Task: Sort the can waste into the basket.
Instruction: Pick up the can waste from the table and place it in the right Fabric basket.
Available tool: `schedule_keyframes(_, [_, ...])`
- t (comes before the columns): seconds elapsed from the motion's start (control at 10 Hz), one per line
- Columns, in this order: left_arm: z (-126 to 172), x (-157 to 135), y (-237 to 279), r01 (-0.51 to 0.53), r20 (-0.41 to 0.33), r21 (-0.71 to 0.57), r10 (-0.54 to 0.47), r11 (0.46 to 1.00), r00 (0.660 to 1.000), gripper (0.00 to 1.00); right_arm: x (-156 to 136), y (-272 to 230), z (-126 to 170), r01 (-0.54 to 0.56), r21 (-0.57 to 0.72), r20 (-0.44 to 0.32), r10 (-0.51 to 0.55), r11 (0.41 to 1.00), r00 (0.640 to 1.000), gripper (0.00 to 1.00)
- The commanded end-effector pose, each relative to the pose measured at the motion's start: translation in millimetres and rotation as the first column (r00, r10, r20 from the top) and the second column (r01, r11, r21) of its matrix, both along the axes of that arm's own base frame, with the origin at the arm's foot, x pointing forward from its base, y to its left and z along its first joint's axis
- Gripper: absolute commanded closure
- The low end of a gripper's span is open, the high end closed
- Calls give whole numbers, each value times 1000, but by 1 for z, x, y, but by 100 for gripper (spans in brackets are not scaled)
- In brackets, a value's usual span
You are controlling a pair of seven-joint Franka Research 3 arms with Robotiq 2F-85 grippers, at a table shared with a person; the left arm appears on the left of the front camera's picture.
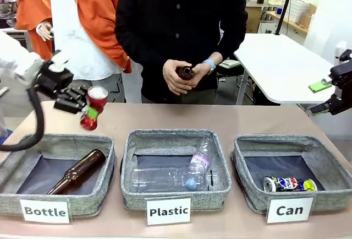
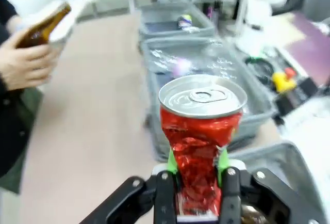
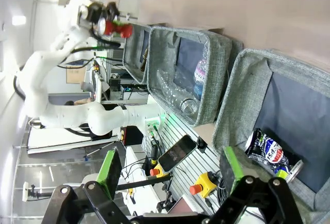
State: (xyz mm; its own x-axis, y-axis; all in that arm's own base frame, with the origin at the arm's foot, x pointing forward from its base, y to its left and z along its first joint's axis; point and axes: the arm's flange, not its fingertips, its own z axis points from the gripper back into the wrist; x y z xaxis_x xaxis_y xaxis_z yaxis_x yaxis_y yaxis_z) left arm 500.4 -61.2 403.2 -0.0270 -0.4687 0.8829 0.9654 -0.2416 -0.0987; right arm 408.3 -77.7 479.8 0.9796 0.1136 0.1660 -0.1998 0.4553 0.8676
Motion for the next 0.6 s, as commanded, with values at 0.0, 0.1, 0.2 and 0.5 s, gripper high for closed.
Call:
schedule_keyframes(0.0, [17,-84,1,-13,193,122,-10,992,981,100,-1,-2,2,-16,0,16,16,1000,1000,0])
schedule_keyframes(0.1, [27,-95,10,-65,222,94,43,993,974,100,-1,-2,2,-16,0,16,16,1000,1000,0])
schedule_keyframes(0.2, [28,-90,13,-138,223,6,133,990,966,100,-1,-2,2,-16,0,16,16,1000,1000,0])
schedule_keyframes(0.5, [37,-71,77,240,99,-83,-232,967,968,68,-1,-2,2,-16,0,16,16,1000,1000,0])
